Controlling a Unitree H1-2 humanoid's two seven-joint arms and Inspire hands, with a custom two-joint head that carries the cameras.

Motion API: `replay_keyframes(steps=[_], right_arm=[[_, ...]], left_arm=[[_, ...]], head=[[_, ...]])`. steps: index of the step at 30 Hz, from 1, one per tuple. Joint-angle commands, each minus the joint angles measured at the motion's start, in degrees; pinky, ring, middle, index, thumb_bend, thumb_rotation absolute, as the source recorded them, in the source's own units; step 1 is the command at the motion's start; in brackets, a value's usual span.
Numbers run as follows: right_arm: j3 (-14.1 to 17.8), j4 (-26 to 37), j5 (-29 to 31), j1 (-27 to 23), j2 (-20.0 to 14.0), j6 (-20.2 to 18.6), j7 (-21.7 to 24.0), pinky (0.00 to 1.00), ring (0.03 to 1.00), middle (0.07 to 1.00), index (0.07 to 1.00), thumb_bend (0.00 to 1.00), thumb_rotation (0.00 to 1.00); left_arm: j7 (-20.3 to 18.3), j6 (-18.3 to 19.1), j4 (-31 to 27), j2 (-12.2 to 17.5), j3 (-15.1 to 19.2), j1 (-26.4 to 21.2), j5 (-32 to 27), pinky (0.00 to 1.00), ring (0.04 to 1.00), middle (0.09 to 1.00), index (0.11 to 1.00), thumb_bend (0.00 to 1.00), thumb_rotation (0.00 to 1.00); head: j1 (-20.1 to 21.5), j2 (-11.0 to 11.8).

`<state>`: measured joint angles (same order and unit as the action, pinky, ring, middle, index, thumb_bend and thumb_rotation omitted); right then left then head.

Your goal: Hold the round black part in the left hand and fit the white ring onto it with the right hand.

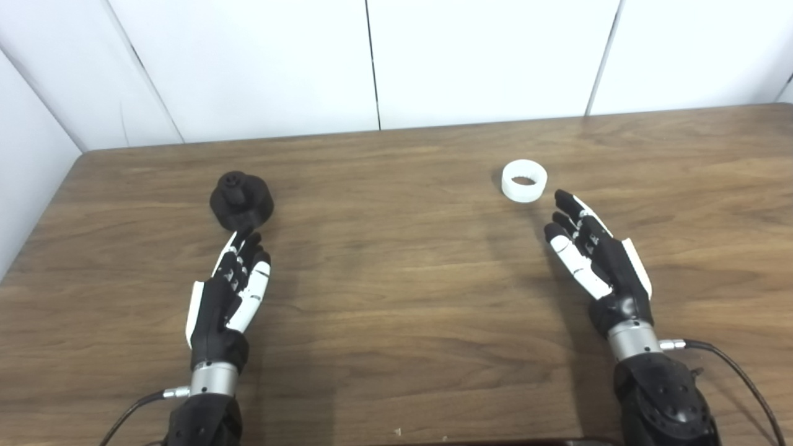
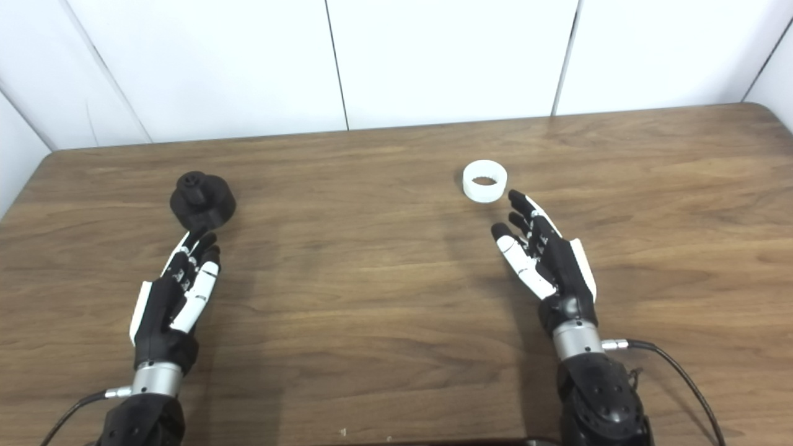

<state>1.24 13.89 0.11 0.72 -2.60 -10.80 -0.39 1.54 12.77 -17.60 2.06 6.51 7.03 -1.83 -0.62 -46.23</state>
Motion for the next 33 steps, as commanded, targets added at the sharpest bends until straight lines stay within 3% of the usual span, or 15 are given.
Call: replay_keyframes(steps=[1, 18, 28, 33], right_arm=[[-0.2, 1.4, 0.2, -1.1, 0.6, 1.8, 0.1, 0.83, 0.928, 0.931, 0.882, 0.55, 0.52], [-0.3, 0.7, 1.1, -1.6, 0.6, 2.6, 0.4, 0.83, 0.939, 0.935, 0.889, 0.54, 0.50], [-0.4, 0.9, 0.9, -1.7, 0.4, 1.9, 0.3, 0.83, 0.928, 0.932, 0.884, 0.54, 0.50], [-0.3, 0.7, 1.0, -1.6, 0.4, 1.9, 0.2, 0.82, 0.927, 0.931, 0.889, 0.54, 0.51]], left_arm=[[0.1, -2.1, -1.7, 0.4, -0.1, 0.4, 0.5, 0.91, 0.927, 0.924, 0.922, 0.39, 0.47], [0.3, -1.8, -1.7, 0.4, 0.0, 0.0, 0.6, 0.90, 0.923, 0.925, 0.921, 0.39, 0.44], [0.0, -1.0, -3.7, 1.2, -0.7, 0.4, 3.0, 0.92, 0.934, 0.928, 0.928, 0.41, 0.49], [-0.2, -0.6, -5.5, 1.5, -0.4, 0.4, 3.1, 0.92, 0.941, 0.936, 0.936, 0.42, 0.44]], head=[[0.0, 0.0], [-0.2, 0.2], [-1.0, 0.5], [-1.1, 0.6]])
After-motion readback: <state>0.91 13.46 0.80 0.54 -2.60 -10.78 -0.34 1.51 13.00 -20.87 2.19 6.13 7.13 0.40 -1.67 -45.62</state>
